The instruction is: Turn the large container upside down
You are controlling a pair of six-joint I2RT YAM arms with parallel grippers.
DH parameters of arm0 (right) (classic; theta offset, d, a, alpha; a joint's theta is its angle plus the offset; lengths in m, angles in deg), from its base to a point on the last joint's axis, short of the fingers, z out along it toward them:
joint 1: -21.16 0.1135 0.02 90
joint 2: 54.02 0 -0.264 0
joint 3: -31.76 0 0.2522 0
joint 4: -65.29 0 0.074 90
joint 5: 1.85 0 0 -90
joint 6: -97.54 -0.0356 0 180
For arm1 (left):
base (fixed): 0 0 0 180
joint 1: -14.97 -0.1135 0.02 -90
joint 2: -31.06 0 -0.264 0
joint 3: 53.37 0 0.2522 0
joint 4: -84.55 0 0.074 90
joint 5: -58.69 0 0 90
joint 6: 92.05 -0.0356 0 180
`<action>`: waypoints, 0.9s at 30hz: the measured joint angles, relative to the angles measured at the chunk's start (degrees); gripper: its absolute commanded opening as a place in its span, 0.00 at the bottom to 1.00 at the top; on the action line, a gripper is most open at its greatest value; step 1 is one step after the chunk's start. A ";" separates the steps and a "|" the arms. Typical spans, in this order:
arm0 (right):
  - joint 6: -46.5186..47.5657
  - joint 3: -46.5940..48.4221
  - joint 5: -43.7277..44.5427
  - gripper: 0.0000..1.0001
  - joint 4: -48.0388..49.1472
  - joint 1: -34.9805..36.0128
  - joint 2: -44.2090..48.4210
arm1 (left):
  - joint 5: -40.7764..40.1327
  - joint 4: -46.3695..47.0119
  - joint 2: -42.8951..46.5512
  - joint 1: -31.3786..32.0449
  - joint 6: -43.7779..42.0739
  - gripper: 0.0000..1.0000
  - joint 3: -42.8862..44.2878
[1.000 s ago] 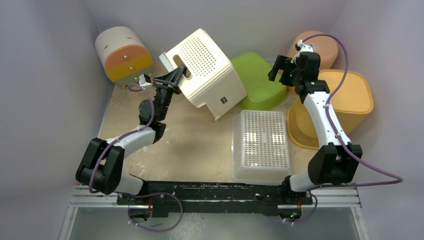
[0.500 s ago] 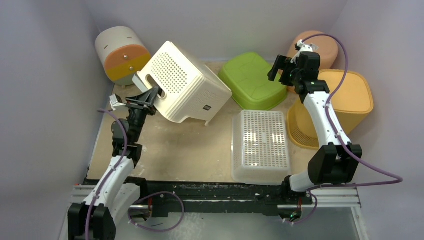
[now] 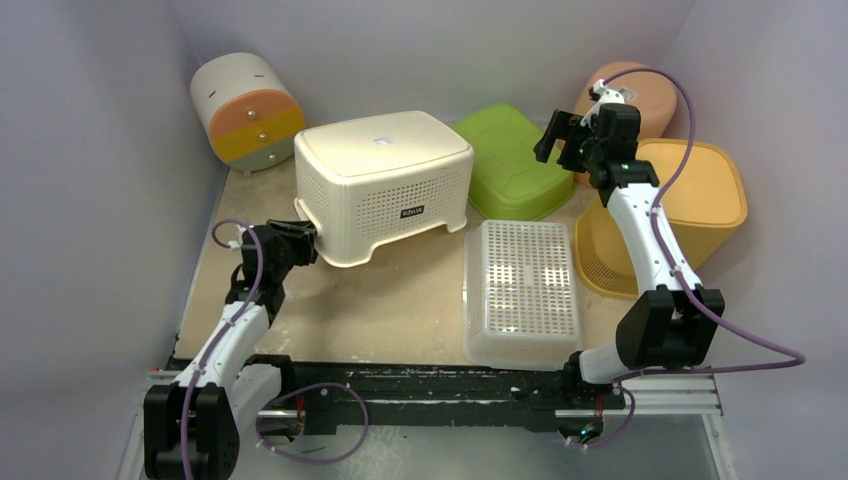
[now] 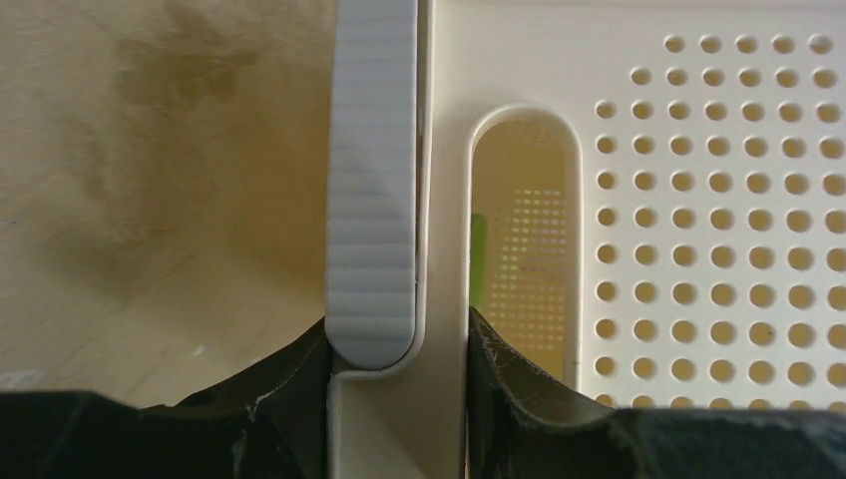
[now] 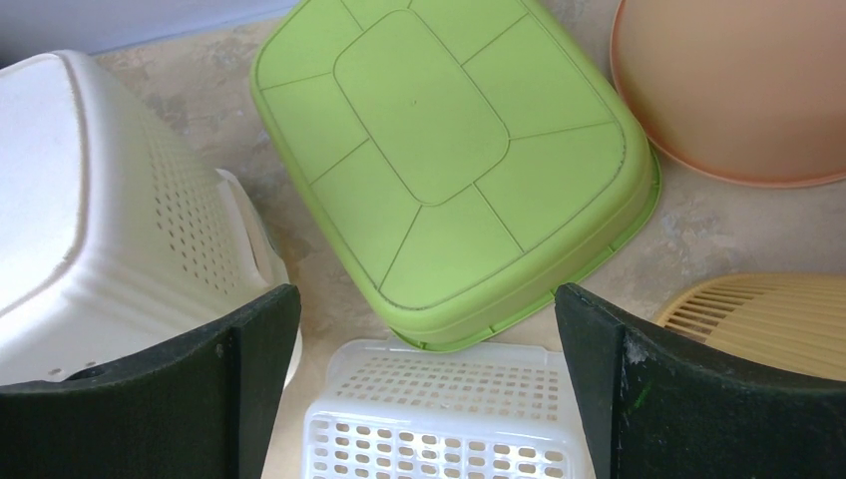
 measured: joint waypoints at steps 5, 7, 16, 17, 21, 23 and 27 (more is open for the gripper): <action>-0.02 0.00 -0.04 1.00 0.04 0.00 -0.07 | -0.76 -10.12 -2.51 -0.33 -5.05 0.37 4.90; -0.04 -0.02 -0.09 1.00 0.09 0.00 -0.13 | -1.03 -12.96 -3.37 -0.33 -7.56 0.40 7.30; -0.07 -0.28 -0.24 1.00 0.59 0.00 -0.15 | -2.91 -22.67 -10.97 -0.31 -18.38 0.50 14.58; -0.07 -0.39 -0.24 1.00 0.66 0.00 -0.17 | -3.43 -23.04 -11.61 -0.33 -19.39 0.50 15.13; -0.11 -0.63 -0.24 1.00 0.87 0.00 -0.35 | -5.92 -23.39 -12.31 -0.57 -22.23 0.53 15.96; -0.20 -0.63 -0.26 1.00 0.90 0.00 -0.59 | -7.17 -23.69 -12.52 -0.70 -23.28 0.56 15.98; -0.28 -0.74 -0.28 1.00 0.90 0.00 -0.92 | -8.85 -23.37 -13.42 -1.88 -23.30 0.58 15.80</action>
